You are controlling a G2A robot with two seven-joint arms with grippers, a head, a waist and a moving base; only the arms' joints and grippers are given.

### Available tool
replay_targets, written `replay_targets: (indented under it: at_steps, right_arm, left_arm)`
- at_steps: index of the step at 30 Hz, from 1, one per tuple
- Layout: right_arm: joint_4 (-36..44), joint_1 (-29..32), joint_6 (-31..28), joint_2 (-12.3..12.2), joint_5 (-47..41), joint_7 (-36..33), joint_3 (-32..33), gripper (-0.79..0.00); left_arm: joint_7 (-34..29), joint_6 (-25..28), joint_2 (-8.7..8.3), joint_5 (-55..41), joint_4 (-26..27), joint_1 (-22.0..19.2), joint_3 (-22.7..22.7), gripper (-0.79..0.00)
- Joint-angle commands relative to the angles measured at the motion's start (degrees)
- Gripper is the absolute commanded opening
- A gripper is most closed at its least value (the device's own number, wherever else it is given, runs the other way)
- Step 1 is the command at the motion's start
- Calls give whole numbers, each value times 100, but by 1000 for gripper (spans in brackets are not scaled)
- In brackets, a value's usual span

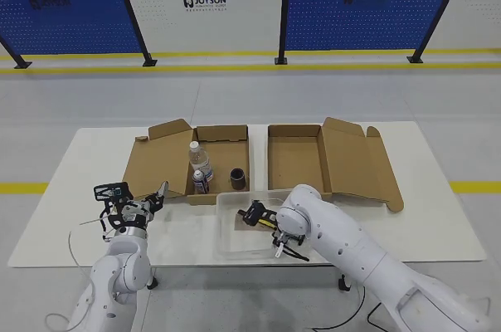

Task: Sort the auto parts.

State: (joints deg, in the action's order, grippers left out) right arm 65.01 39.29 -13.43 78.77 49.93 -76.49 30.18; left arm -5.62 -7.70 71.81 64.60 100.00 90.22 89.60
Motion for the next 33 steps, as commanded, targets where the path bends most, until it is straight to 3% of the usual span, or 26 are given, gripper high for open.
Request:
replay_targets:
  at_steps: [1,33]
  right_arm:
    - [47,33,40,-23,29,9,57,-520]
    - [699,472,66,-247,375,-307,557,-511]
  left_arm:
    - [0,0,0,-1,0,0,0,0]
    - [0,0,0,-1,0,0,0,0]
